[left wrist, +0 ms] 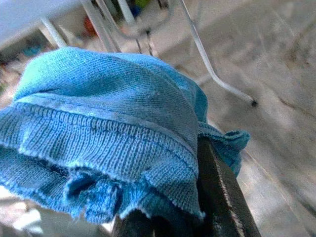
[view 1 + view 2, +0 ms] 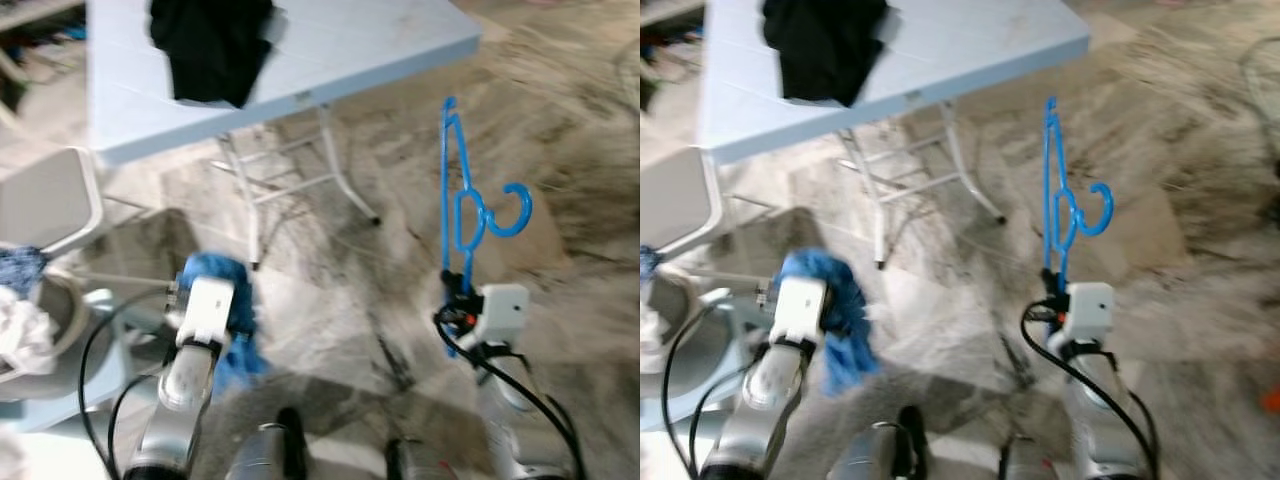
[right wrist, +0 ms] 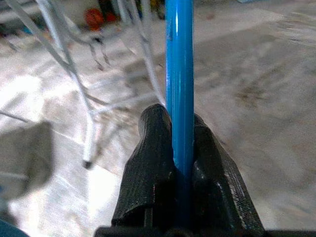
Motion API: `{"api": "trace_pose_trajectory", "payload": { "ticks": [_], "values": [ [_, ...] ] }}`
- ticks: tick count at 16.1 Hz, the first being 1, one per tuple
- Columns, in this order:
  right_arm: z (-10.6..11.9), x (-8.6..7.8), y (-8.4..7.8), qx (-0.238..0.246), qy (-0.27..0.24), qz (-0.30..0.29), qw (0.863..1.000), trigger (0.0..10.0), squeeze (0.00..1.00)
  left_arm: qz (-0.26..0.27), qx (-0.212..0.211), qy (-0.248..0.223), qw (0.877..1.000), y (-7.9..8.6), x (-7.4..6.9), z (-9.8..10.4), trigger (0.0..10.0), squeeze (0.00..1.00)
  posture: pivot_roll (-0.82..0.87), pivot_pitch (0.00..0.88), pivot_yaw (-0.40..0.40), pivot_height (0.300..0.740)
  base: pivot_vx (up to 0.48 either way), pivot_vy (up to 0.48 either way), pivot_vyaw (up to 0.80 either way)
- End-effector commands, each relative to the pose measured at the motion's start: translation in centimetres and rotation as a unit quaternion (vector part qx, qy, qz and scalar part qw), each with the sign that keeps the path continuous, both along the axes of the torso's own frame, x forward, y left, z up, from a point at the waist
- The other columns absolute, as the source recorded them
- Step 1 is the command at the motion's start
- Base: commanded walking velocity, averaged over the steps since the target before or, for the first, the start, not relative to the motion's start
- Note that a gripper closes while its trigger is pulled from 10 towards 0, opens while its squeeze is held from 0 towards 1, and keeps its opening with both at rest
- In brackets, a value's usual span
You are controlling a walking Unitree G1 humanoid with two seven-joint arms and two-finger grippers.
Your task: Hang hanger
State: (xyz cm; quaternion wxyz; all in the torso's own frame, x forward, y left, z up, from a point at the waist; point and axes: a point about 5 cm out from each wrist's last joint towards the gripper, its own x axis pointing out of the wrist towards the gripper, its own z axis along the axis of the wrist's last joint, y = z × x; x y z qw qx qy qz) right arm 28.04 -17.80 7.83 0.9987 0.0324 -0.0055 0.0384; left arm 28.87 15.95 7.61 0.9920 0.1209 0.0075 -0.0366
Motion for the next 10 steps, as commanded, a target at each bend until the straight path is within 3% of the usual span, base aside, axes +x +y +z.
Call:
{"api": "trace_pose_trajectory", "payload": {
  "ticks": [1, 3, 6, 10],
  "values": [
    [0.5, 0.0, 0.5, 0.010, -0.011, 0.005, 1.000, 10.0, 0.00, 0.001, -0.010, 0.001, 1.000, 0.5, 0.1, 0.1, 10.0, 0.00, -0.11, 0.178, 0.152, 0.740, 0.000, 0.000, 0.00],
    [0.8, 0.0, 0.9, 0.000, -0.020, 0.016, 1.000, 10.0, 0.00, -0.006, -0.025, -0.007, 1.000, -0.1, 0.4, 0.6, 10.0, 0.00, -0.11, 0.179, 0.139, 0.740, 0.000, 0.000, 0.00],
    [1.9, 0.5, 1.5, 0.003, -0.039, 0.046, 0.998, 10.0, 0.00, 0.003, -0.045, -0.023, 0.999, -0.9, 0.5, 0.9, 10.0, 0.00, -0.11, 0.153, 0.093, 0.740, 0.000, 0.000, 0.48],
    [2.6, 1.9, 1.6, -0.012, -0.040, 0.065, 0.997, 10.0, 0.00, -0.008, -0.064, -0.029, 0.998, -1.7, 1.2, 1.0, 10.0, 0.00, -0.12, 0.119, 0.036, 0.740, 0.000, 0.000, 0.00]
  ]
}}
